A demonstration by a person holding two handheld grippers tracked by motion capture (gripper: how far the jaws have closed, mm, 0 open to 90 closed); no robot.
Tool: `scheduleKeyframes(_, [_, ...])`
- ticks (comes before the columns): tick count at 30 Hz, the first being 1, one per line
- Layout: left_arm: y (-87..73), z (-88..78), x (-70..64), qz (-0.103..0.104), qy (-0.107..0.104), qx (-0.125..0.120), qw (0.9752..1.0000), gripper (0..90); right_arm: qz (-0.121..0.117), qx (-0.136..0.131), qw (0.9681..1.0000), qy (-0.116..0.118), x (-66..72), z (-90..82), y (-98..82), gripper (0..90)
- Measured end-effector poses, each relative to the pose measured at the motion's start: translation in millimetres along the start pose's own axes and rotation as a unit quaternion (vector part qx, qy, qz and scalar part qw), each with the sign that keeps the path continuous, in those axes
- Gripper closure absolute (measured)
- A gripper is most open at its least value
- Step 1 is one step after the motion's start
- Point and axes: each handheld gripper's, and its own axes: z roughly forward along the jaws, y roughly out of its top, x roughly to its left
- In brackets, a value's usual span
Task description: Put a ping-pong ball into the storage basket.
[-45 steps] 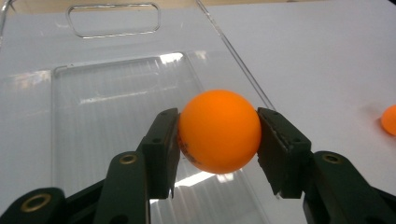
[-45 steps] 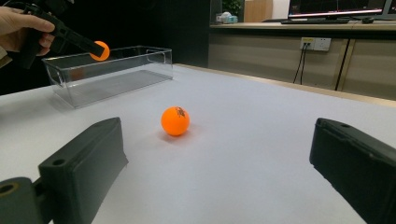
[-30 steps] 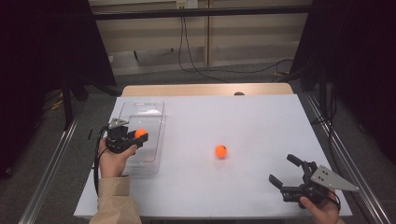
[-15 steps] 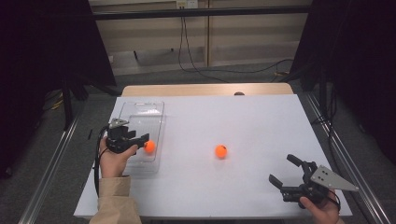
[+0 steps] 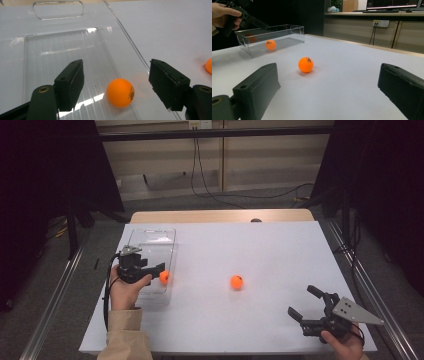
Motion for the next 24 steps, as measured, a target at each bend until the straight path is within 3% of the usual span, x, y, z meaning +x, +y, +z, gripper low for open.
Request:
scheduleKeyframes(14, [7.9,3.7,-17.8,0.019,-0.018,0.013,0.9996,18.7,-0.001,-0.001,1.0,0.0,-0.3,-0.4,0.2,3.0])
scheduleKeyframes(24, [10.1,7.2,-26.1,0.019,-0.027,0.016,0.9993,15.4,-0.001,0.0,1.0,-0.001,-0.3,-0.3,0.2,3.0])
